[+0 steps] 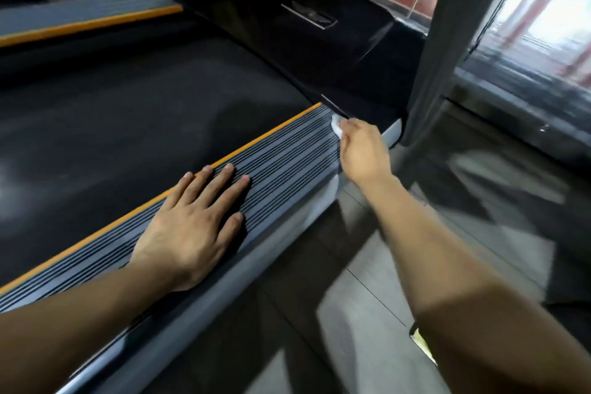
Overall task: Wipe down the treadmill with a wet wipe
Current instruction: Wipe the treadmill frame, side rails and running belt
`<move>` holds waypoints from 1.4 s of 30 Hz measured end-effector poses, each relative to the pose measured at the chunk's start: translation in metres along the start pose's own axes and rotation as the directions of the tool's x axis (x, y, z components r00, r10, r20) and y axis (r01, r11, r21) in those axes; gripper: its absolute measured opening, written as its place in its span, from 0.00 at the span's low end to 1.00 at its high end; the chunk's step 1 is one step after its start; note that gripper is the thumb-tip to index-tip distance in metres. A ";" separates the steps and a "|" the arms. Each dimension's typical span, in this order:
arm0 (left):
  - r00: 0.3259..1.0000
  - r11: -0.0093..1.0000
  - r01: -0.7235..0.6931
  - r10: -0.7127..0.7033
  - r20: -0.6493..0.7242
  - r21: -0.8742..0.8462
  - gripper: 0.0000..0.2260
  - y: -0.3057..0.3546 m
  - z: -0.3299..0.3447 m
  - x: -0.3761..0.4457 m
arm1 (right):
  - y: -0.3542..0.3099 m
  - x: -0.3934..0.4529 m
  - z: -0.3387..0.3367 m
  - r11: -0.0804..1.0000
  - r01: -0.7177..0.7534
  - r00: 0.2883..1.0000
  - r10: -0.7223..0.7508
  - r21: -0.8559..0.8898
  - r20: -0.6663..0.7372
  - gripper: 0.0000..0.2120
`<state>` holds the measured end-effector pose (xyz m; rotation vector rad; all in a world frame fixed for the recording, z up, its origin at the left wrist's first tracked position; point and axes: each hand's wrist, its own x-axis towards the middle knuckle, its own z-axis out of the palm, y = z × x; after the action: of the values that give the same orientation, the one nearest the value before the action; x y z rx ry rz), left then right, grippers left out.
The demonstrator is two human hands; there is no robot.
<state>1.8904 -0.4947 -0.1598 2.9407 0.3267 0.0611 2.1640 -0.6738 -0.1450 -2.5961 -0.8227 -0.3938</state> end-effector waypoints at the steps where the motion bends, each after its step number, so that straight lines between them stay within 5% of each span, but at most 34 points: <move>1: 1.000 1.000 0.001 -0.001 0.011 0.010 0.27 0.000 0.000 -0.001 | -0.017 -0.012 0.003 0.998 -0.015 1.000 0.016 0.056 -0.023 0.18; 4: 1.000 1.000 0.008 -0.009 0.014 0.015 0.28 -0.001 0.000 -0.001 | -0.060 -0.068 0.009 0.958 0.153 0.987 -0.159 0.243 0.003 0.16; 6: 1.000 1.000 0.003 -0.003 0.014 0.004 0.28 -0.001 -0.001 -0.002 | -0.051 -0.080 0.004 0.942 0.273 0.956 -0.288 0.197 0.055 0.18; 10: 1.000 1.000 0.006 -0.006 0.005 -0.004 0.28 0.000 0.000 -0.001 | 0.000 -0.021 -0.003 0.998 -0.061 0.997 0.060 0.019 0.052 0.18; 14: 1.000 1.000 0.007 -0.008 0.016 0.005 0.29 -0.001 0.001 -0.001 | -0.028 -0.046 -0.002 0.998 -0.054 0.997 0.053 0.016 0.063 0.19; 20: 1.000 1.000 0.024 -0.024 -0.002 0.015 0.32 -0.001 0.002 -0.002 | -0.074 -0.123 -0.012 0.921 0.352 0.903 -0.381 0.164 0.201 0.22; 22: 0.999 0.999 0.036 -0.035 -0.026 0.020 0.33 0.000 0.003 -0.001 | -0.045 -0.078 -0.006 0.955 0.298 0.924 -0.287 -0.008 0.252 0.25; 25: 0.995 0.997 0.073 -0.075 -0.071 -0.027 0.33 0.002 0.001 -0.005 | -0.035 -0.014 -0.001 0.990 -0.020 0.912 0.076 -0.142 0.404 0.33; 28: 0.981 0.990 0.124 -0.133 -0.138 -0.071 0.32 -0.003 -0.001 -0.028 | -0.094 -0.032 0.013 0.983 0.184 0.889 -0.159 -0.017 0.428 0.30; 32: 0.984 0.996 0.077 -0.082 -0.158 -0.041 0.29 -0.038 -0.002 -0.102 | -0.157 -0.097 0.011 0.851 0.491 0.701 -0.512 0.184 0.497 0.30; 36: 0.994 0.997 0.073 -0.075 -0.074 -0.039 0.30 -0.066 -0.010 -0.158 | -0.109 -0.038 0.009 0.957 0.285 0.865 -0.232 -0.055 0.445 0.35; 38: 0.994 0.995 0.098 -0.100 -0.051 -0.028 0.30 -0.064 -0.010 -0.164 | -0.095 -0.018 0.010 0.971 0.187 0.880 -0.099 -0.147 0.464 0.33; 42: 0.990 0.992 0.126 -0.127 -0.064 -0.014 0.30 -0.060 -0.012 -0.163 | -0.102 -0.041 0.008 0.959 0.283 0.873 -0.244 -0.031 0.423 0.28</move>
<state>1.7179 -0.4713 -0.1623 2.9050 0.5200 0.1398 2.0714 -0.6134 -0.1394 -2.6985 -1.3427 0.0628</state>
